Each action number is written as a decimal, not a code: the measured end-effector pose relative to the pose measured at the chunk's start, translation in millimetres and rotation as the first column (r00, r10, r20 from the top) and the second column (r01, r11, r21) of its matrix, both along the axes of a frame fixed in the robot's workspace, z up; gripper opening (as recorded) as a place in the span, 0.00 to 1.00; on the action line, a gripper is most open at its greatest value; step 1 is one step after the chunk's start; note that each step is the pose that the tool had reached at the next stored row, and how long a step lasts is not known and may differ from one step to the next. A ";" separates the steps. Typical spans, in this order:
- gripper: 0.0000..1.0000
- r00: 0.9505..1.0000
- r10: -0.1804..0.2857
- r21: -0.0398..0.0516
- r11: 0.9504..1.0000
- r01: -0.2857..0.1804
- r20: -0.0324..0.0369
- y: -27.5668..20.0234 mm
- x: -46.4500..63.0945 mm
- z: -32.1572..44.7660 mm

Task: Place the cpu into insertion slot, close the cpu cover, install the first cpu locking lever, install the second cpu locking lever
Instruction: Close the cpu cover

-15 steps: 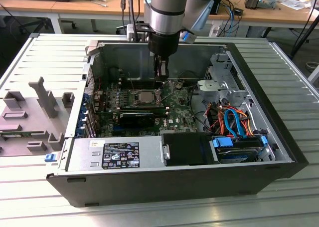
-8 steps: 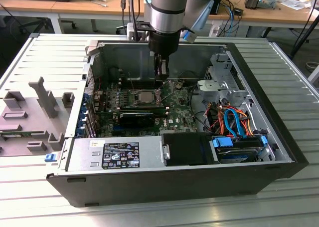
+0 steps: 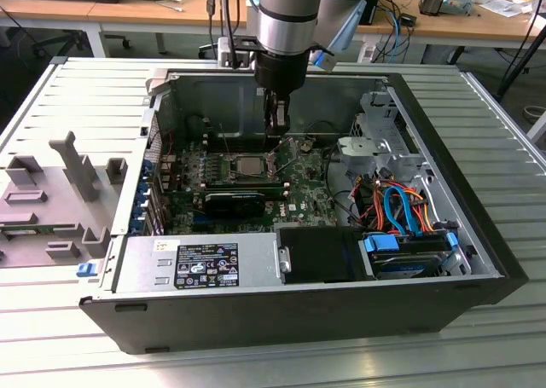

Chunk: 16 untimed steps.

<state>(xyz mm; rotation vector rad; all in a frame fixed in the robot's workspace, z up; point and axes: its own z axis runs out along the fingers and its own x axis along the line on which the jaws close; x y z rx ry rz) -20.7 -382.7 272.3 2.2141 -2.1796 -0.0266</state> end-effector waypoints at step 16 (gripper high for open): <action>0.11 1.000 0.000 0.000 1.000 0.000 0.000 0.0 1.2 5.0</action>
